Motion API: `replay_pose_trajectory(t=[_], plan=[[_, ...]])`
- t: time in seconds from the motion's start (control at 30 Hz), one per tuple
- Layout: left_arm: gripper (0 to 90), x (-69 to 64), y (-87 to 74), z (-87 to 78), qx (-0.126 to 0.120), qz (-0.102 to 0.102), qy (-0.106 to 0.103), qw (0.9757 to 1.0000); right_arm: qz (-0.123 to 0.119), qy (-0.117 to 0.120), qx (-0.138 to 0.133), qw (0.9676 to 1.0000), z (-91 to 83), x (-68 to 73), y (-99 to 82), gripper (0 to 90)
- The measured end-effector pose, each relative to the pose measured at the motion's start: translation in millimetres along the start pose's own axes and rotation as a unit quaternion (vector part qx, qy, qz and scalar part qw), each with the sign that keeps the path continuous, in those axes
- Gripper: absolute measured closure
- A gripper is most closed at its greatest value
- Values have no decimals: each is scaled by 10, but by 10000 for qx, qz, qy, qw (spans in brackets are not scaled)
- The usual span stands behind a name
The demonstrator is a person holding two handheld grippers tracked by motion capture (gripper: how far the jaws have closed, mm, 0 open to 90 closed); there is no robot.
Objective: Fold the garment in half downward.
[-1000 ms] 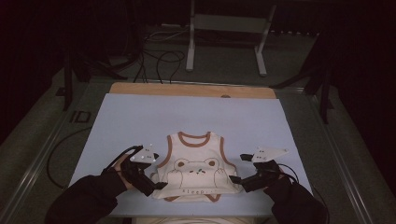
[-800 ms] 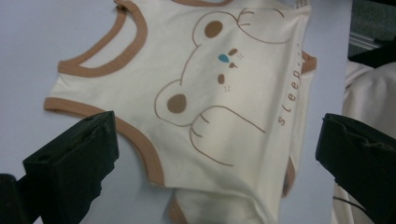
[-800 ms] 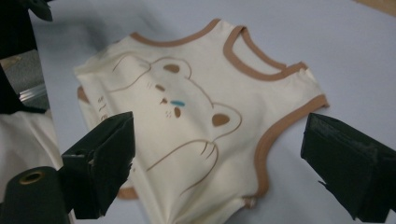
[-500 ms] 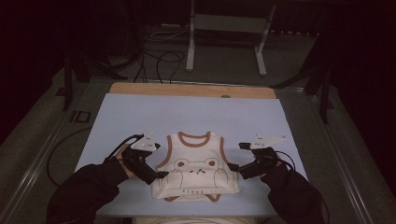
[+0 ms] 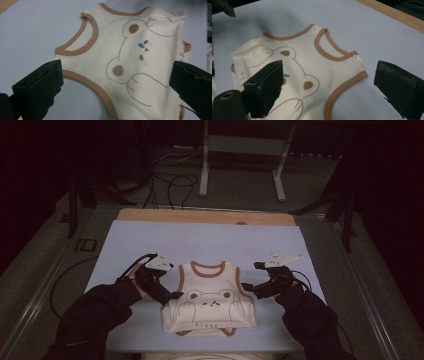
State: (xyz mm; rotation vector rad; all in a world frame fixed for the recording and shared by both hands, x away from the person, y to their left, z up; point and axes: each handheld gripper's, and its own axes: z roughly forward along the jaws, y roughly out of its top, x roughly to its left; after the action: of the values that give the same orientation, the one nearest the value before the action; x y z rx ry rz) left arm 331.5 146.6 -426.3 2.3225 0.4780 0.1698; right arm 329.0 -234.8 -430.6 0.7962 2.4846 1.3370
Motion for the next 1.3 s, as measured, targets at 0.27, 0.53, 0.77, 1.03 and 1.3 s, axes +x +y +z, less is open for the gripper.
replay_pose_trajectory(t=[0.27, 0.53, 0.77, 1.03, 1.3], plan=[[0, 125, 30, 69, 55, -41, 32, 10000, 38, -75, 53, 10000, 94, -133, 38, 89], [0, 265, 29, 170, 30, -91, 7, 10000, 23, -128, 105, 9999, 194, -241, 67, 89], [0, 386, 41, 276, -50, -97, -9, 9999, 28, -142, 204, 9997, 328, -329, 71, 89], [0, 533, 38, 473, 49, -160, 65, 9998, 43, -150, 321, 9994, 523, -446, 32, 126], [8, 648, -32, 669, 161, -255, 85, 9995, 133, -172, 509, 9985, 766, -584, -58, 210]])
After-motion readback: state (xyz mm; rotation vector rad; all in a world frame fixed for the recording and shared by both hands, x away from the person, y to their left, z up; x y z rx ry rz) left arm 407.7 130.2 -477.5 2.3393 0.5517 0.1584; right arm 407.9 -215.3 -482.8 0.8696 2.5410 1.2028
